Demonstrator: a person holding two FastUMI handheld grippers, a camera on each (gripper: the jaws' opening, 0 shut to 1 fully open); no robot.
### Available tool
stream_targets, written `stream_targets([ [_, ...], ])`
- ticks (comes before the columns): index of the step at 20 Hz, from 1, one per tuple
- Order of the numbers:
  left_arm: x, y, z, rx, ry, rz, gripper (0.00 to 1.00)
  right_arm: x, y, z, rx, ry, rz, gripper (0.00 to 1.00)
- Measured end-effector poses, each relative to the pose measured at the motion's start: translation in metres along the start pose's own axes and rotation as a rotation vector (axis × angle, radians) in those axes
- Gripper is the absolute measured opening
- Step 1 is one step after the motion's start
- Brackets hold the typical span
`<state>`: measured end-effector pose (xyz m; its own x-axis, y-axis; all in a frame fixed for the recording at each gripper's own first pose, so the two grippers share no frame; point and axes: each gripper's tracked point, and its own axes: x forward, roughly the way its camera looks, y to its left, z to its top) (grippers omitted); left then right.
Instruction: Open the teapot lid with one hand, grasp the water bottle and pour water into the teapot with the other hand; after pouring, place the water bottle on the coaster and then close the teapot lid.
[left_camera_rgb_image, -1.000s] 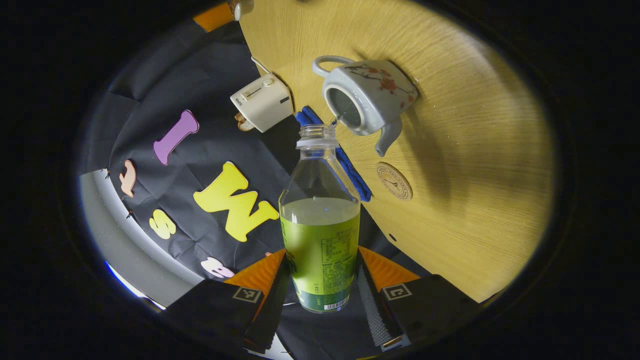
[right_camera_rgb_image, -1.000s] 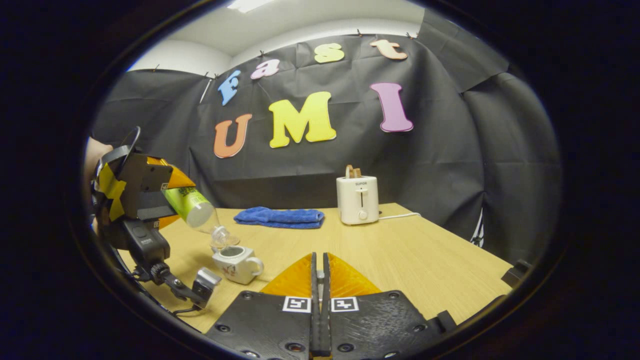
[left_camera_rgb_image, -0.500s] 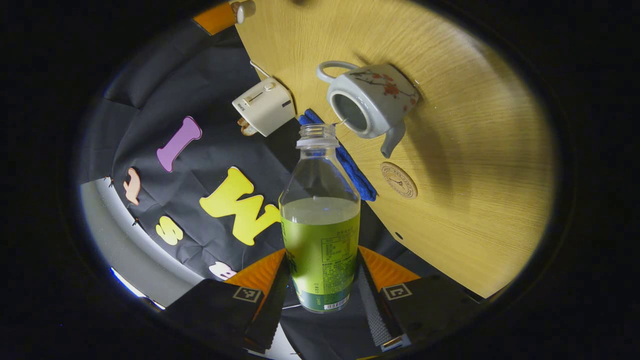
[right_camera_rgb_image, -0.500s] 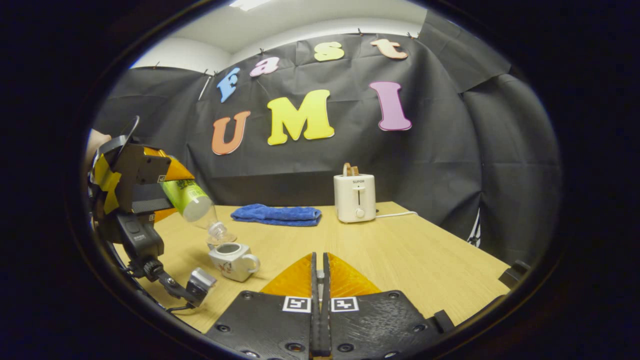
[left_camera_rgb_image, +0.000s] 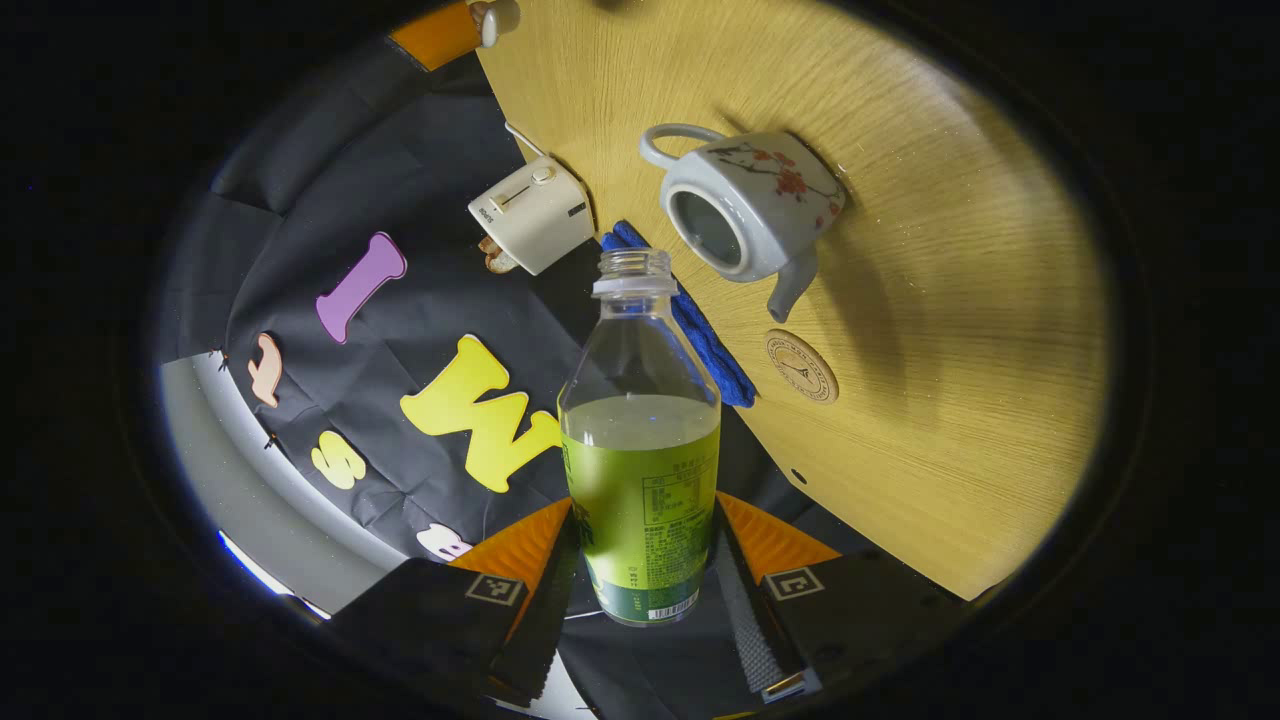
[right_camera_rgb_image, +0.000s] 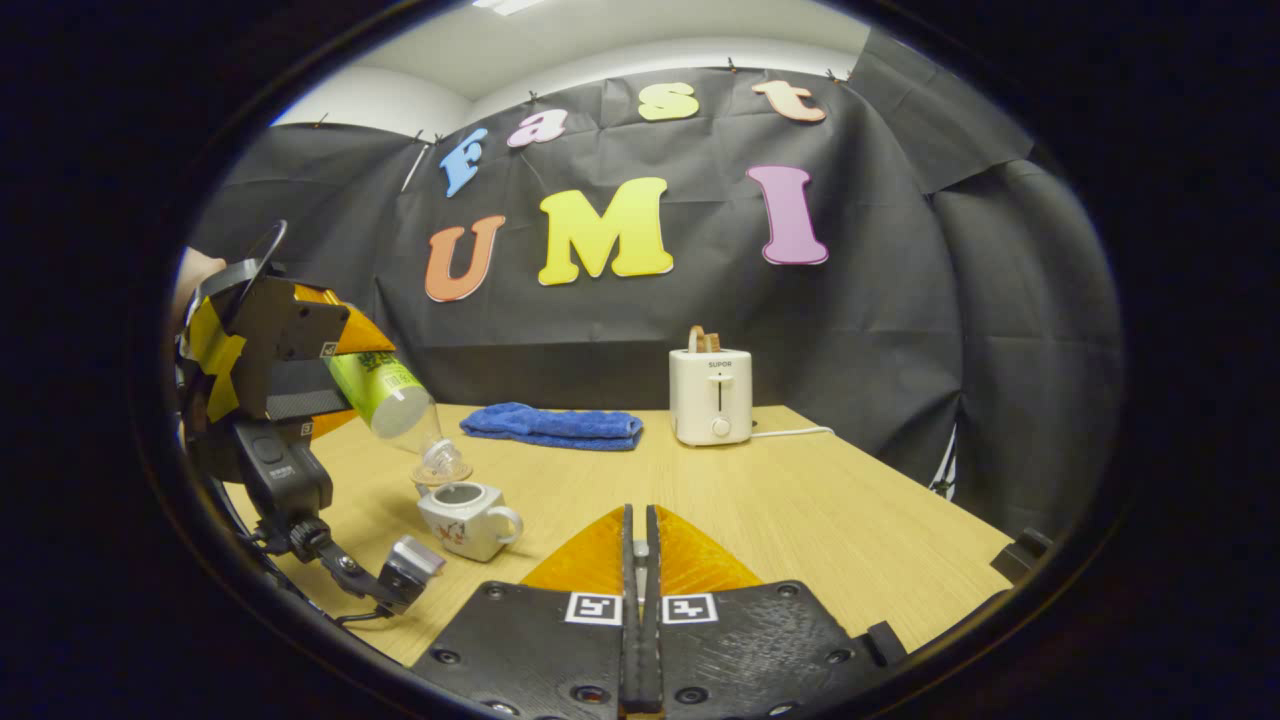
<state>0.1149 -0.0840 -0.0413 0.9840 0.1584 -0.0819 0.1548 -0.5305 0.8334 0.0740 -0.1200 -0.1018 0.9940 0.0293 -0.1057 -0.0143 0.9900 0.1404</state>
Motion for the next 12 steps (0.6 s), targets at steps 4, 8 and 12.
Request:
stream_targets([
  [4, 0.002, -0.006, -0.001, -0.041, -0.013, 0.001, 0.72, -0.002, 0.004, 0.001, 0.02, 0.025, -0.007, 0.0],
  [8, 0.008, -0.017, 0.0, -0.175, -0.062, -0.004, 0.72, -0.01, 0.005, 0.009, 0.018, 0.042, -0.028, 0.0],
  [12, 0.015, -0.039, 0.013, -0.429, -0.17, -0.045, 0.72, -0.013, 0.007, 0.019, 0.037, 0.055, -0.049, 0.0],
])
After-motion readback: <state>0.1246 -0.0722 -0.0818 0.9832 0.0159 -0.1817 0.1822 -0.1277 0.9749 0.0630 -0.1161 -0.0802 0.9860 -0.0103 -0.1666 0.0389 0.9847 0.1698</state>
